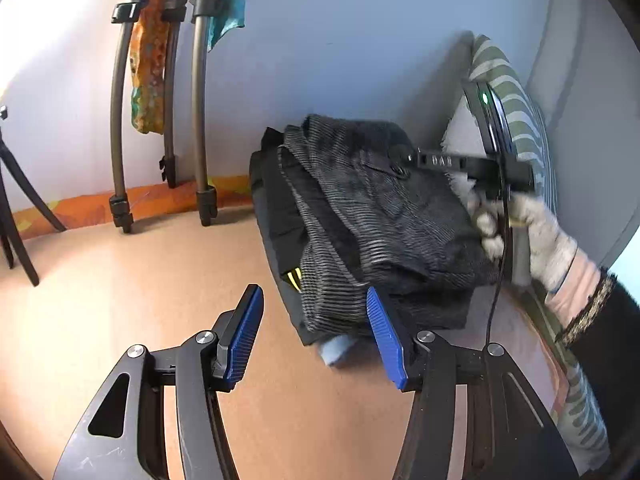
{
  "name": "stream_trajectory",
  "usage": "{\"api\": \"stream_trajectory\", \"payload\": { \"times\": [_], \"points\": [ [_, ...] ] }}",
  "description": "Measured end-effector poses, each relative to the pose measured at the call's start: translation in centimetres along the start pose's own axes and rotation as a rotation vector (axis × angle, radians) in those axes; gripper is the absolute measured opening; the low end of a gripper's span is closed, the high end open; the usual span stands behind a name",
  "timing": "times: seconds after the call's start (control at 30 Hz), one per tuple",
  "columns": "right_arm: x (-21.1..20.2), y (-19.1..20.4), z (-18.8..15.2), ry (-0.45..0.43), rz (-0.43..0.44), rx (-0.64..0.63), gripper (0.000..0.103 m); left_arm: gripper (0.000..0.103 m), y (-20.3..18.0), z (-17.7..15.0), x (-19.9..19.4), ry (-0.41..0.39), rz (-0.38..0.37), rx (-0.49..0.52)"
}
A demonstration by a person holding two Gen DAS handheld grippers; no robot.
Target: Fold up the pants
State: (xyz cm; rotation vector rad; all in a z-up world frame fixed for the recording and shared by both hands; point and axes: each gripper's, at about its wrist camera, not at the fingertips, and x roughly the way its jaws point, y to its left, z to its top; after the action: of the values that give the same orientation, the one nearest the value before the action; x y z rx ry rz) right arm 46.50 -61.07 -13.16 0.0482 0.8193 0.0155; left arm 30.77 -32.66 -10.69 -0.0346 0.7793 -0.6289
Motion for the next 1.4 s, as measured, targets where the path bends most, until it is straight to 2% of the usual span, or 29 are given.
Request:
{"api": "stream_trajectory", "payload": {
  "times": [0.17,0.23,0.3,0.33,0.43,0.57,0.63,0.73,0.8,0.93,1.07,1.13,1.27,1.33,1.4],
  "points": [
    [1.7,-2.5,-1.2,-0.027,0.045,0.106,0.064,0.053,-0.7,0.5,0.9,0.009,-0.001,0.015],
    [1.9,-3.5,-1.5,-0.030,0.074,0.158,0.067,0.053,-1.0,0.6,0.7,0.013,0.002,0.019],
    [1.0,-3.4,-1.8,-0.049,0.064,0.167,0.068,0.053,-1.2,0.8,0.0,0.009,0.007,0.023],
    [0.1,-3.1,-1.6,-0.058,0.053,0.166,0.067,0.053,-1.4,0.9,-0.5,0.004,0.011,0.029],
    [-2.9,-2.2,-1.2,-0.076,0.027,0.178,0.056,0.053,-1.8,1.2,-1.9,-0.003,0.015,0.045],
    [-8.8,-0.3,-1.6,-0.139,0.060,0.178,0.057,0.053,-2.5,1.2,-4.3,-0.029,0.038,0.075],
    [-10.9,0.6,-2.0,-0.136,0.025,0.155,0.057,0.053,-2.6,1.1,-5.5,-0.033,0.032,0.066],
    [-14.6,2.2,-3.4,-0.128,0.003,0.105,0.059,0.054,-2.7,0.9,-7.4,-0.044,0.034,0.068],
    [-16.7,3.5,-4.5,-0.130,-0.006,0.089,0.060,0.058,-2.9,0.7,-8.5,-0.056,0.036,0.073],
    [-20.5,5.2,-6.4,-0.134,0.003,0.121,0.066,0.059,-2.7,0.4,-10.7,-0.072,0.044,0.065],
    [-24.1,7.0,-8.8,-0.162,-0.027,0.153,0.071,0.060,-3.2,-0.2,-13.4,-0.077,0.050,0.088],
    [-25.5,8.0,-10.0,-0.160,-0.050,0.155,0.072,0.070,-3.4,-0.5,-14.6,-0.084,0.045,0.091],
    [-29.3,10.4,-12.7,-0.167,-0.060,0.168,0.079,0.074,-4.2,-2.0,-17.9,-0.112,0.028,0.103],
    [-30.9,11.6,-13.8,-0.175,-0.078,0.165,0.085,0.081,-4.7,-2.8,-19.2,-0.123,0.025,0.112],
    [-32.3,12.7,-15.0,-0.184,-0.111,0.157,0.086,0.081,-5.2,-3.5,-20.3,-0.127,0.026,0.123]
  ]
}}
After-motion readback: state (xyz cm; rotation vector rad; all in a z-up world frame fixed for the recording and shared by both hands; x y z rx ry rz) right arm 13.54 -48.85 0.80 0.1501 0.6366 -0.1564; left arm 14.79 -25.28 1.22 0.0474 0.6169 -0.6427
